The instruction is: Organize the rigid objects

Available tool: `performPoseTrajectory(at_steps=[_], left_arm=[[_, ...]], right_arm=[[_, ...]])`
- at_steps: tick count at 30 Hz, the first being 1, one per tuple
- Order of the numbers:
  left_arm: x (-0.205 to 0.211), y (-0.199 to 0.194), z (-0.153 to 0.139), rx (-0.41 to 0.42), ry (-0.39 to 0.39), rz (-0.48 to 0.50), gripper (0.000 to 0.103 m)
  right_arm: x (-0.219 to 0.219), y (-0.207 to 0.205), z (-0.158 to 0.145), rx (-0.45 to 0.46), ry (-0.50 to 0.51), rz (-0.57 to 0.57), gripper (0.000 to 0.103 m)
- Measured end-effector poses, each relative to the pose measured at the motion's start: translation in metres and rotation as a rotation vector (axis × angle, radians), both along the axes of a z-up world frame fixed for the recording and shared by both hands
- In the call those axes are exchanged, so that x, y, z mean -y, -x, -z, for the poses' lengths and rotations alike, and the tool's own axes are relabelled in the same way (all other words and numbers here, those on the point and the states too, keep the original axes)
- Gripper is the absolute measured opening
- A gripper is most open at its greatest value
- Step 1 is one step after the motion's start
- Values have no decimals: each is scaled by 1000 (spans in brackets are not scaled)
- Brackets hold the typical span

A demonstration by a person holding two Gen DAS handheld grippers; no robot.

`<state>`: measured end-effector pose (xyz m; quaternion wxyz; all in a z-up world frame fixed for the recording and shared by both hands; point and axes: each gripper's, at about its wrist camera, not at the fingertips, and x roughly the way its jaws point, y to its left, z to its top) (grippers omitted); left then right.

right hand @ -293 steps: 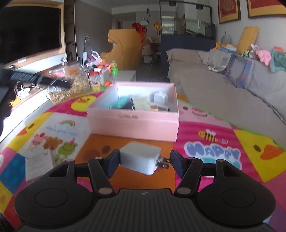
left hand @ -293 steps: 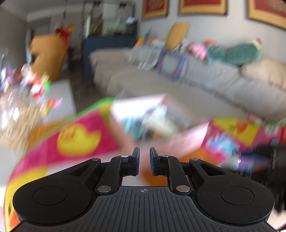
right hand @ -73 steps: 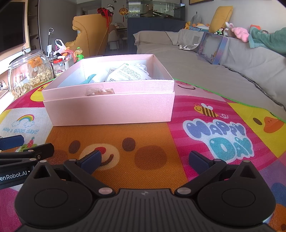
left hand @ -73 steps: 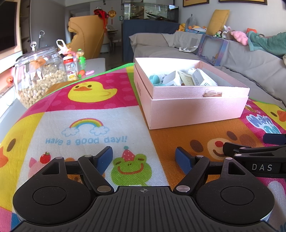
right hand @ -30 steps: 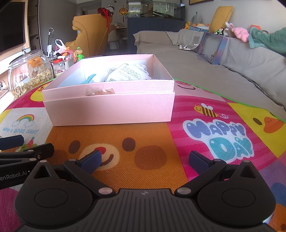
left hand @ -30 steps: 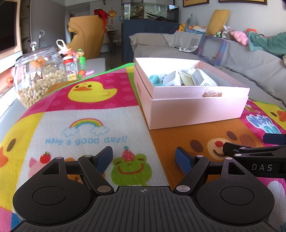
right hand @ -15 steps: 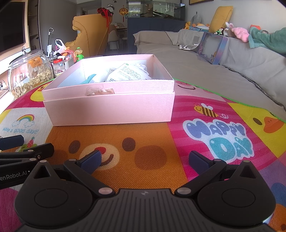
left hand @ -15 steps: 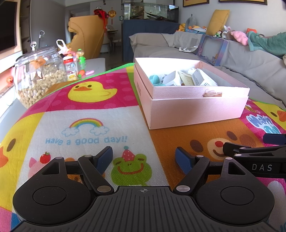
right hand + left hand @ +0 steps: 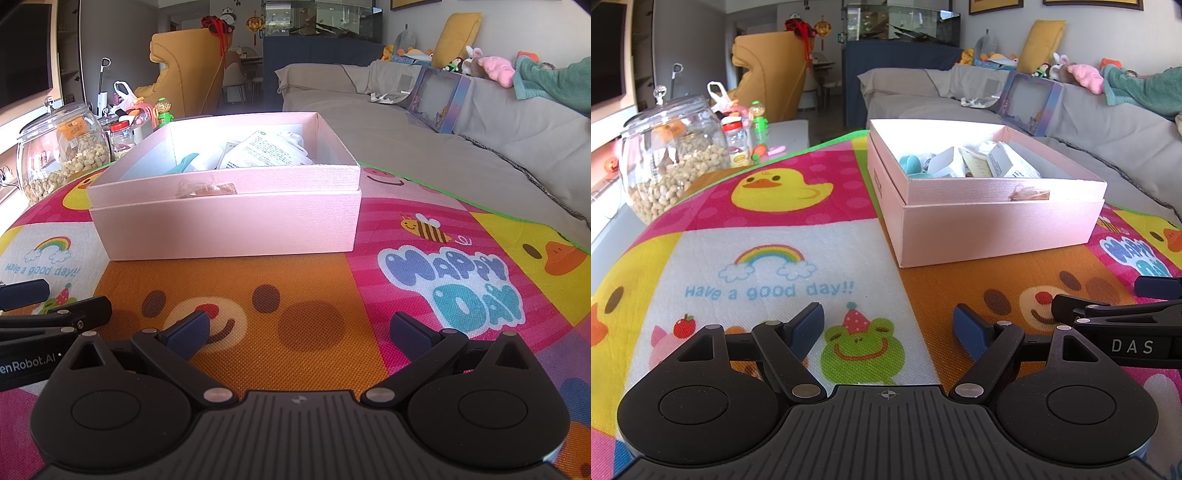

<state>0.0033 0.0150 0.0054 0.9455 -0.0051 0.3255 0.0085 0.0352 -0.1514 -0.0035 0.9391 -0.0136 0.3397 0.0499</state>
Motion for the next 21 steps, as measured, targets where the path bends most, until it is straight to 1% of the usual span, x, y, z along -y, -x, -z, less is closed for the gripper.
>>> performPoseTrajectory(at_steps=[12,15,18,21], left_arm=[[-1,1,1,0,7,1,82],[1,1,1,0,-6,0,82],[-2,2,1,-2,12,2,82],[-1,2,1,0,3,2,82]], right_arm=[[0,0,0,0,1,0,103],[0,0,0,0,1,0,103],[0,-1,0,0,1,0,103],[0,-1,0,0,0,0,103]])
